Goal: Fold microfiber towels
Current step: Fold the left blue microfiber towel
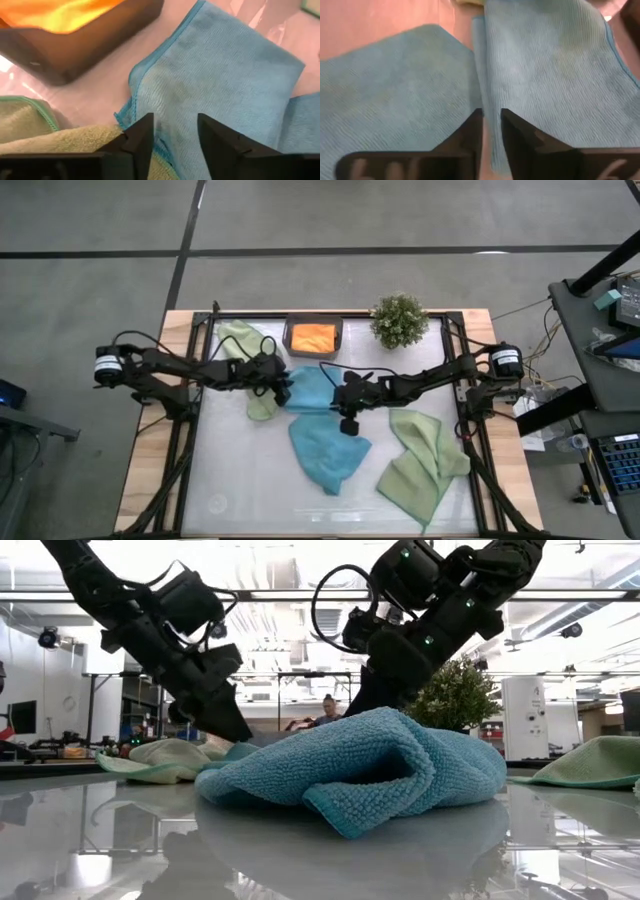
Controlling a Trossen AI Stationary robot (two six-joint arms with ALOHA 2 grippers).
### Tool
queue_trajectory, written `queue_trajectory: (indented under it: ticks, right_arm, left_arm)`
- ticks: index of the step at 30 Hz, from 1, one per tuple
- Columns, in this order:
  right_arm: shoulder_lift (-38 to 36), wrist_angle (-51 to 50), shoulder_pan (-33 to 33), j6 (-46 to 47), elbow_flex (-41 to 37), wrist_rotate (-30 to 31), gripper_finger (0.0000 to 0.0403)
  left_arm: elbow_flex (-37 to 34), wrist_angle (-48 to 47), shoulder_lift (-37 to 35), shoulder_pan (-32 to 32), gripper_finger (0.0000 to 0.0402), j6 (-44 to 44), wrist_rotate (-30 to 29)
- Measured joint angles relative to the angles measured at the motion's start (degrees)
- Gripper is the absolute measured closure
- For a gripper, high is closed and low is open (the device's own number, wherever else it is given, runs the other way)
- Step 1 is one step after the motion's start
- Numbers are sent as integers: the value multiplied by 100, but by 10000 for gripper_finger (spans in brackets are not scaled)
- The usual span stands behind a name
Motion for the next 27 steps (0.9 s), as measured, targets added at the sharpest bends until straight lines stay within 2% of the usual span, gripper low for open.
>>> queue_trajectory:
  ticks: [7, 12, 14, 17, 21, 24, 27]
  right_arm:
    - [0, 91, 0, -189, -250, 43, 274]
    - [172, 570, 21, -302, -367, 40, 254]
    - [319, 676, 22, -312, -370, 42, 253]
    - [496, 702, 22, -322, -367, 139, 259]
    - [549, 655, 22, -310, -357, 219, 279]
    - [549, 631, 22, -262, -356, 232, 297]
    - [549, 607, 22, -255, -334, 235, 313]
  left_arm:
    - [6, -313, -509, -9, 229, 186, 38]
    - [-48, -399, -828, -297, 232, 415, 1076]
    - [-89, -398, -834, -575, 239, 441, 1130]
    - [-111, -389, -695, -1047, 254, 485, 992]
    - [-62, -359, -308, -1583, 280, 481, 308]
    - [20, -310, -2, -1777, 301, 484, -186]
    - [48, -317, 249, -1806, 320, 485, -333]
